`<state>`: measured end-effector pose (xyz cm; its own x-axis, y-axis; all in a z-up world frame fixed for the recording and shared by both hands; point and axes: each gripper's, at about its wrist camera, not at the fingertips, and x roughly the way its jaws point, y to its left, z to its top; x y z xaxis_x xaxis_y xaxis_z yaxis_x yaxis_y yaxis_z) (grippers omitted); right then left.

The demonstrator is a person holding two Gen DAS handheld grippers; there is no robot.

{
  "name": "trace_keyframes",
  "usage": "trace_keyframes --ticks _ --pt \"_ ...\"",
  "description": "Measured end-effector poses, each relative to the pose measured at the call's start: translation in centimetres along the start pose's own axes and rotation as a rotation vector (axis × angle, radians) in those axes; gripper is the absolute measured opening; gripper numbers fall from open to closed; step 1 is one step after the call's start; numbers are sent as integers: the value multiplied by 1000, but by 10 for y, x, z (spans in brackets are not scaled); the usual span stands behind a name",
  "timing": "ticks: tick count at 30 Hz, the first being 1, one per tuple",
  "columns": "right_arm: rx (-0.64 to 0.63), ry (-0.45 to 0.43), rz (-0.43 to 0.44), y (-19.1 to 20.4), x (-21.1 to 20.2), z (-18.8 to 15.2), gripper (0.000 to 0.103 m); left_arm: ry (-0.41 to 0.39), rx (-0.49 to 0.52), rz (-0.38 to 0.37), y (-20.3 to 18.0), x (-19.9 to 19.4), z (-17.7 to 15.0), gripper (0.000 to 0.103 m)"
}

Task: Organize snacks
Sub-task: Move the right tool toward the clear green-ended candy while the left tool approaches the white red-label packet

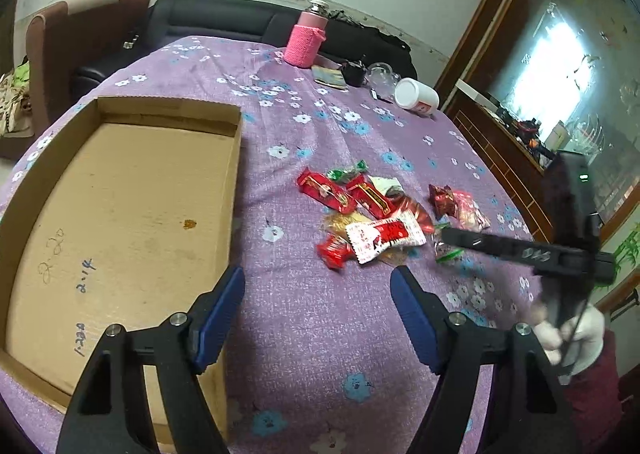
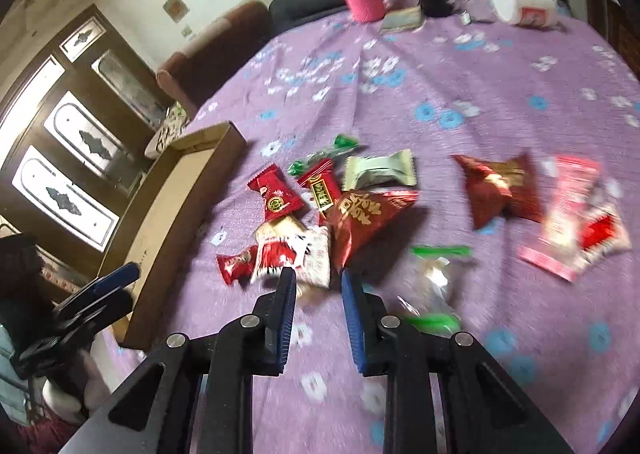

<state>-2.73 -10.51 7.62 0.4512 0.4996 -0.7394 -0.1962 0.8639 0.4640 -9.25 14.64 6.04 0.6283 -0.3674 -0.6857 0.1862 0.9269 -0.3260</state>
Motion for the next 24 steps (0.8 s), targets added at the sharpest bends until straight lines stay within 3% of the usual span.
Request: trace_keyframes --ticks 1,5,7,15,16,17,18,24 --pt "13 -13 -6 -3 -6 0 27 4 6 -4 -1 1 -1 75" --pt "32 -55 -119 -19 -24 -3 47 30 68 -20 -15 8 -2 75" --pt "49 -36 -112 -25 -19 -4 47 45 125 -30 -25 12 -2 75" --pt "-14 -19 -218 -12 24 2 47 80 286 -37 -56 25 1 71" --pt "-28 -20 -229 -11 26 2 42 80 302 -31 -59 25 2 71" --pt "-37 -21 -236 -10 28 1 28 83 328 -19 -63 28 5 71" --pt "-36 -21 -229 -11 28 1 22 86 343 -15 -65 30 7 71" --pt "-2 -70 -208 -27 18 -8 20 127 525 9 -93 64 21 71"
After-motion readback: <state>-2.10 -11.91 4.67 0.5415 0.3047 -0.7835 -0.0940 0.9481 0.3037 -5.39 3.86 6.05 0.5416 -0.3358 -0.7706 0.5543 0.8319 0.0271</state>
